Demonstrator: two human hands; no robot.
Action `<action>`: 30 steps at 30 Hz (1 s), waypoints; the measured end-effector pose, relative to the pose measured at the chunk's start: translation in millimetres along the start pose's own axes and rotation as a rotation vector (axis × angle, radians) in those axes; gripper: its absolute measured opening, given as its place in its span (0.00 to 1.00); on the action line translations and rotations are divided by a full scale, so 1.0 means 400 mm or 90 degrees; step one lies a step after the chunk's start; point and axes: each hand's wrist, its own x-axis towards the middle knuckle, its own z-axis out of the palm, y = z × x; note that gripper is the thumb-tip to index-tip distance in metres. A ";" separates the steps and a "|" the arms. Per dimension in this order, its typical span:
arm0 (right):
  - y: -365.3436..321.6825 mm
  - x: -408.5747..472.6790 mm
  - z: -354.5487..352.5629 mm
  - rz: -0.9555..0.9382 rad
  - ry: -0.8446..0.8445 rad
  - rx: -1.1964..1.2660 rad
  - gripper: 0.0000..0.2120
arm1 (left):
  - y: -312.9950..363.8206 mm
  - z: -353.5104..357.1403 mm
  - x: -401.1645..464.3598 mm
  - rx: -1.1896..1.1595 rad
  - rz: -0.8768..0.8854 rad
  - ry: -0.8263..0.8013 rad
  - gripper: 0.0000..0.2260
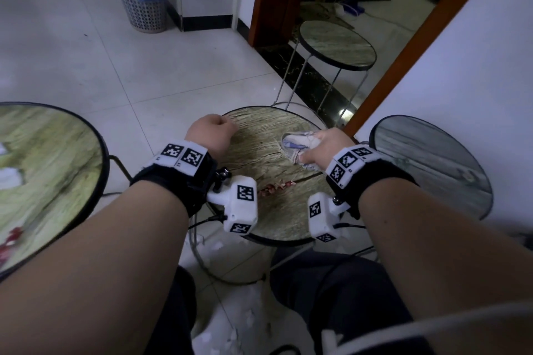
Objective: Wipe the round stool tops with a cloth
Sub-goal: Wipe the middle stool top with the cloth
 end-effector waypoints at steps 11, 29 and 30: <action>0.036 -0.072 0.000 0.036 0.005 0.032 0.32 | -0.012 0.049 -0.057 -0.024 0.005 0.019 0.08; 0.081 -0.204 -0.004 0.067 -0.002 0.082 0.23 | -0.022 0.087 -0.144 -0.029 0.039 -0.018 0.07; 0.083 -0.207 -0.003 0.069 -0.003 0.086 0.22 | -0.026 0.088 -0.145 -0.023 0.036 -0.026 0.08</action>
